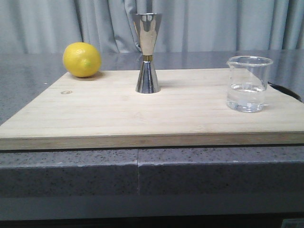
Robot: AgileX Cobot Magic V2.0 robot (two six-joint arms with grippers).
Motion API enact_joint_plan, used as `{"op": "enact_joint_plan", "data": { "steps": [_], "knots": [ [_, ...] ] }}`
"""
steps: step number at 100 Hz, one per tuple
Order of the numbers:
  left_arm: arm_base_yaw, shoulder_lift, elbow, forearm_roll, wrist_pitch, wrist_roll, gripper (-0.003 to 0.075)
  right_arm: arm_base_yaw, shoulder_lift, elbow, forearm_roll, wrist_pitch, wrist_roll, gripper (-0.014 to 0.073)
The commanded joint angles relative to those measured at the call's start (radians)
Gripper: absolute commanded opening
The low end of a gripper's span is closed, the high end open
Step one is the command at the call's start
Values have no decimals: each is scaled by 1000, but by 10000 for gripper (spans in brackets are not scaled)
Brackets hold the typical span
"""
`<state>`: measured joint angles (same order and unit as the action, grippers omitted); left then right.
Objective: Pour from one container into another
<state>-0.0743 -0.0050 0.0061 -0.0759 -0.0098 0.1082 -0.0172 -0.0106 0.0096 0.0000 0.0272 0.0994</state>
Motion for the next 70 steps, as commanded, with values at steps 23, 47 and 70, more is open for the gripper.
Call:
{"op": "enact_joint_plan", "data": {
  "steps": [23,47,70],
  "knots": [
    [-8,-23,20,-8,-79,0,-21,-6,-19,25,0,-80,-4,-69],
    [-8,-23,20,-8,-79,0,-21,-6,-19,25,0,-80,-4,-69],
    [-8,-23,20,-8,-88,0,-21,-6,-19,25,0,-80,-4,-69]
  ]
}}
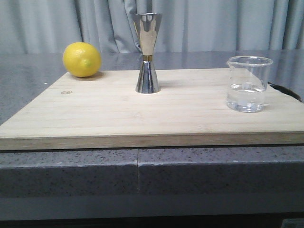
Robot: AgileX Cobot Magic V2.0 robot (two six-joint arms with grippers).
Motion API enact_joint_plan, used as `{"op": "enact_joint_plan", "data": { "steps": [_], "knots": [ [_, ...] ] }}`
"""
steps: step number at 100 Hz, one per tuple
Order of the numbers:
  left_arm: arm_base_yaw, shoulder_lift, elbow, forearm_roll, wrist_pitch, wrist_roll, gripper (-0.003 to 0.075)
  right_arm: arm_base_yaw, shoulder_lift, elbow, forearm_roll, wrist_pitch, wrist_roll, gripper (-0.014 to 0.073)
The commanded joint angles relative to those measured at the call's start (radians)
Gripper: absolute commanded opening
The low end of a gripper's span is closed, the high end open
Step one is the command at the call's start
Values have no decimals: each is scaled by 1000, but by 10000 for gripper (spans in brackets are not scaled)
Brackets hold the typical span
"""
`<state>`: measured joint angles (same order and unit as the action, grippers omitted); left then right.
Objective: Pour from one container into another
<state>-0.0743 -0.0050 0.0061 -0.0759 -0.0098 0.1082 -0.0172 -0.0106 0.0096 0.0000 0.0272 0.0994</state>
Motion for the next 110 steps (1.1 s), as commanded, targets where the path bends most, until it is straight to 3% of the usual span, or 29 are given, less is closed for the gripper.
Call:
{"op": "enact_joint_plan", "data": {
  "steps": [1,23,35,73,82,110],
  "knots": [
    [-8,-23,20,-8,-88,0,-21,-6,-19,25,0,-80,-4,-69],
    [-8,-23,16,-39,-128,0,-21,-6,-19,21,5,-92,-4,-69],
    [-8,-23,-26,-43,-125,0,-21,-6,-19,-32,10,-27,-4,-69],
    [-8,130,-399,-54,177,0,-21,1,113,-392,-87,319,-6,-69],
    [-8,200,-486,-36,257,0,-21,1,173,-480,-94,384,-56,-69],
    [-8,316,-581,-29,277,0,-21,1,290,-610,-94,351,-84,-69]
  ]
}}
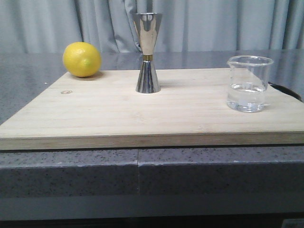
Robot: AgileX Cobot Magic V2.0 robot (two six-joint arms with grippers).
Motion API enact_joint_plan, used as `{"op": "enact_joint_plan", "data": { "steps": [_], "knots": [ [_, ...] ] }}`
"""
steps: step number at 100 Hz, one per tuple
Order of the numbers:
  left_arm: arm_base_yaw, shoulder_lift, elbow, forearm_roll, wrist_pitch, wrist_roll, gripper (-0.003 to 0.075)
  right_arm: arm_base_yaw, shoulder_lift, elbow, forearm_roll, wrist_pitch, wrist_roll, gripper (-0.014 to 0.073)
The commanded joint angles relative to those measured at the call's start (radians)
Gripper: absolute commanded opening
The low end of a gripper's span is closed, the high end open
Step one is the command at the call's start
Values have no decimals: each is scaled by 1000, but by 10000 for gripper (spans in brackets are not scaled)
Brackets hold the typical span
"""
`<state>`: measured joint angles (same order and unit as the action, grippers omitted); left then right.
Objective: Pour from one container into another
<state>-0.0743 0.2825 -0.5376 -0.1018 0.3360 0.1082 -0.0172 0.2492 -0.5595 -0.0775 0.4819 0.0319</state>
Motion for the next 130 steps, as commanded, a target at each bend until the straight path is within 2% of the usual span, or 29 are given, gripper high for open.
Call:
{"op": "enact_joint_plan", "data": {
  "steps": [1,70,76,81,86,94,98,105,112,130],
  "knots": [
    [-8,28,-38,-3,-69,0,-21,1,30,-41,-14,-106,-16,-69],
    [-8,28,-38,2,-80,0,-21,1,30,-41,-3,-87,-16,-68],
    [-4,31,-38,2,-73,0,-15,1,30,-41,-2,-80,-14,-43],
    [1,33,-36,4,-73,0,27,1,30,-41,-2,-80,-14,16],
    [12,39,-36,8,-73,0,118,1,30,-41,-9,-80,-14,111],
    [28,44,-36,11,-73,0,356,1,30,-41,-12,-78,-14,307],
    [31,47,-36,11,-71,0,470,1,30,-41,-12,-78,-14,378],
    [33,47,-36,11,-71,0,596,1,30,-41,-12,-76,-14,472],
    [33,47,-36,11,-72,0,631,1,30,-41,-12,-76,-14,500],
    [33,47,-36,11,-72,0,594,1,30,-41,-7,-76,-14,494]
  ]
}}
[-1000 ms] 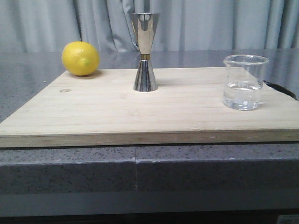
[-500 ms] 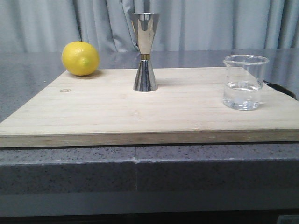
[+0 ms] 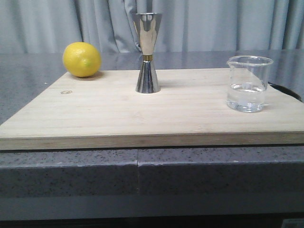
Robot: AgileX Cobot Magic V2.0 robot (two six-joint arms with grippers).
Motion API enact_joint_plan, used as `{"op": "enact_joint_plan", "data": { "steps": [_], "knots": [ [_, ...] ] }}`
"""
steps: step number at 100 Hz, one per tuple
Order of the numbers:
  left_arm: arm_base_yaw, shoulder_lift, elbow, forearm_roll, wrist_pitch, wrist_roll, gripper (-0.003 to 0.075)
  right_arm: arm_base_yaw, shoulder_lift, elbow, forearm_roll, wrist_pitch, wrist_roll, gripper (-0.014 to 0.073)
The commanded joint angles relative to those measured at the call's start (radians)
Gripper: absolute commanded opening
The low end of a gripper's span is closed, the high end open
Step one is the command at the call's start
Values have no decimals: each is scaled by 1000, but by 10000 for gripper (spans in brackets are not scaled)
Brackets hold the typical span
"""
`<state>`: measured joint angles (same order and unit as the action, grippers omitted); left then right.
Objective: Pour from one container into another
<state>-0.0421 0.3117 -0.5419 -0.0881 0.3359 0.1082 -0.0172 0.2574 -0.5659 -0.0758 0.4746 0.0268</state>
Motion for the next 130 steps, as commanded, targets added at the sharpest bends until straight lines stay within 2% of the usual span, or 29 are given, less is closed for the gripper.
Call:
{"op": "enact_joint_plan", "data": {
  "steps": [1,13,34,47,64,76,90,115,130],
  "knots": [
    [1,18,-32,-2,-72,0,591,1,22,-34,-9,-68,-9,494],
    [1,18,-32,-22,-87,0,563,1,22,-34,1,-72,-9,494],
    [1,41,-39,-37,-77,0,562,1,24,-41,24,-51,-9,496],
    [1,107,-104,-37,31,3,567,1,60,-78,24,27,-11,512],
    [1,232,-221,-61,210,66,566,1,123,-119,24,85,-11,603],
    [-6,319,-275,-182,279,230,566,1,161,-126,26,105,-11,632],
    [-31,421,-292,-419,317,504,566,1,189,-126,38,121,-11,631],
    [-43,649,-292,-939,342,1034,566,1,199,-126,42,121,-11,631],
    [-43,796,-292,-1251,451,1385,566,1,199,-126,42,121,-11,631]
  ]
}}
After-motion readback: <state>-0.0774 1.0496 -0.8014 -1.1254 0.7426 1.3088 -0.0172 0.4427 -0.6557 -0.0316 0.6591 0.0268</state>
